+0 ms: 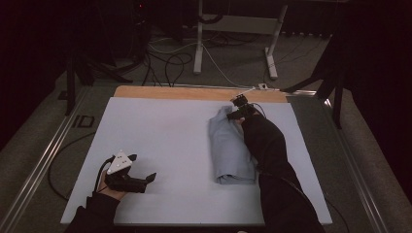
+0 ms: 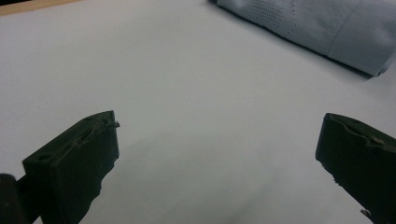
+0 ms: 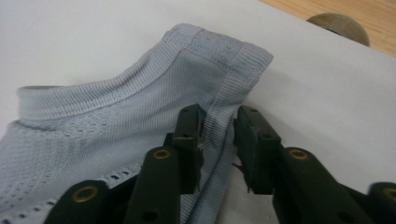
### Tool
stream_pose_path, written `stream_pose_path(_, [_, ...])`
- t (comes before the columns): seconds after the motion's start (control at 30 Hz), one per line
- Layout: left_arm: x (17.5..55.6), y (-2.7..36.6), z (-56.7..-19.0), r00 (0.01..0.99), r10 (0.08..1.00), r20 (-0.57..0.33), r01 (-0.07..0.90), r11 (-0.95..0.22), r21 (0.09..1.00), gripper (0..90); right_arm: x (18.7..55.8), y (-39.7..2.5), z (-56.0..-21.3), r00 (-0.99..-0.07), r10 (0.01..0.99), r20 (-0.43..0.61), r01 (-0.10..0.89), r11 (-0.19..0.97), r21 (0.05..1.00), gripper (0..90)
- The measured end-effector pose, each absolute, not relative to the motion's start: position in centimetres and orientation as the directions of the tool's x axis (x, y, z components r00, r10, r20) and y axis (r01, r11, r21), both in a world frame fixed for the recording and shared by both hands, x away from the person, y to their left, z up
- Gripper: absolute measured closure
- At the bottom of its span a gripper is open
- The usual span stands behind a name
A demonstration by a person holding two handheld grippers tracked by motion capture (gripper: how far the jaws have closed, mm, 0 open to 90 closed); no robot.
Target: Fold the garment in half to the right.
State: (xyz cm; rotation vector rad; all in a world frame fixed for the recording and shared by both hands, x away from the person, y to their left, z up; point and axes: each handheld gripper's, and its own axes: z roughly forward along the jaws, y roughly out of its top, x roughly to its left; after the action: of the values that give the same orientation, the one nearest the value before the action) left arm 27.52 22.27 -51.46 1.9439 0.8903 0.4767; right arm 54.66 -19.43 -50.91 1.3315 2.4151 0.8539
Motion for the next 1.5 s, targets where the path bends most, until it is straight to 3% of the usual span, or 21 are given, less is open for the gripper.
stream_pose_path(0.17, [27.6, 22.4, -51.4, 0.668, 0.744, -0.030, 0.387, -0.312, 0.868, 0.3, 53.8, -19.5, -48.9, -0.581, 0.813, 0.043, 0.650, 0.432, 0.625, 51.8])
stream_pose_path(0.33, [27.4, 22.6, -51.1, 0.669, 0.742, -0.041, 0.367, -0.282, 0.887, 0.4, 52.3, -19.1, -46.5, -0.612, 0.790, 0.044, 0.606, 0.432, 0.668, 52.7])
stream_pose_path(0.47, [27.4, 22.8, -51.0, 0.662, 0.748, -0.044, 0.371, -0.276, 0.887, 0.4, 50.5, -18.4, -45.3, -0.654, 0.756, 0.034, 0.574, 0.467, 0.673, 58.5])
stream_pose_path(0.83, [27.2, 23.0, -50.9, 0.659, 0.751, -0.036, 0.365, -0.278, 0.889, 0.3, 43.1, -17.4, -44.5, -0.756, 0.654, 0.027, 0.487, 0.535, 0.690, 89.0])
stream_pose_path(1.13, [27.2, 22.7, -50.9, 0.667, 0.745, -0.031, 0.361, -0.286, 0.888, 0.3, 37.4, -17.0, -45.5, -0.867, 0.497, 0.039, 0.370, 0.589, 0.719, 90.0])
stream_pose_path(1.5, [27.2, 22.8, -51.1, 0.667, 0.744, -0.033, 0.367, -0.289, 0.884, 0.4, 34.1, -18.0, -47.0, -0.887, 0.459, 0.038, 0.343, 0.603, 0.720, 90.0])
